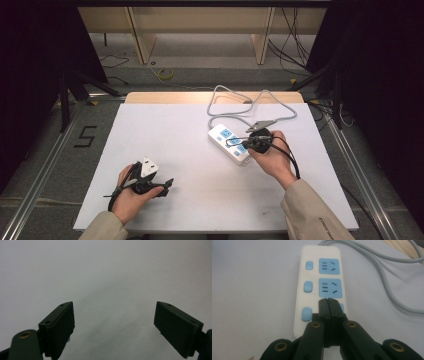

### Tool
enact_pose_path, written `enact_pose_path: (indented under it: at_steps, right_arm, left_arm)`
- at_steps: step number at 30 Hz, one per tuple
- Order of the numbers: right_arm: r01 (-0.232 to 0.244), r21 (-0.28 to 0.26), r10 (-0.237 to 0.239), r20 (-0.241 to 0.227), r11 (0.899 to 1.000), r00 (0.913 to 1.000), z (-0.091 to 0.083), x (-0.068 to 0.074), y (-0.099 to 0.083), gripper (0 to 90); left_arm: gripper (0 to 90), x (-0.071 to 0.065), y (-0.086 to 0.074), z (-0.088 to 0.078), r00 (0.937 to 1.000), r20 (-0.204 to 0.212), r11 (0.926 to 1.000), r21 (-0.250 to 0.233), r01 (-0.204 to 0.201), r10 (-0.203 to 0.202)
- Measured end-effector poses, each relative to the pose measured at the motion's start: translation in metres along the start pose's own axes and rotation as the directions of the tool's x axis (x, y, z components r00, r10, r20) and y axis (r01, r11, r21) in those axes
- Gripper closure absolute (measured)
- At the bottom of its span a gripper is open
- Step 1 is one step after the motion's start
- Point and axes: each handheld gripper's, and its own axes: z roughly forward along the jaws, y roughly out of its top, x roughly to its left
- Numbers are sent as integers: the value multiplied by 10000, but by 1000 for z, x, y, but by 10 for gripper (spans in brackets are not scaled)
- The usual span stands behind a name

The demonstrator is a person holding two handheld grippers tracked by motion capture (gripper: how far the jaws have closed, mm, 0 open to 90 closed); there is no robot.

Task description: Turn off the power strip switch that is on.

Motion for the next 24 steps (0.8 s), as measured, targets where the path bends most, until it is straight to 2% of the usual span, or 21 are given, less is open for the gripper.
enact_pose_path:
  at_steps: [24]
  right_arm:
    - [96,237,-94,-107,9997,9999,14,2,13,900]
  left_arm:
    - [165,0,0,0,10000,-4,10000,-16,-15,15]
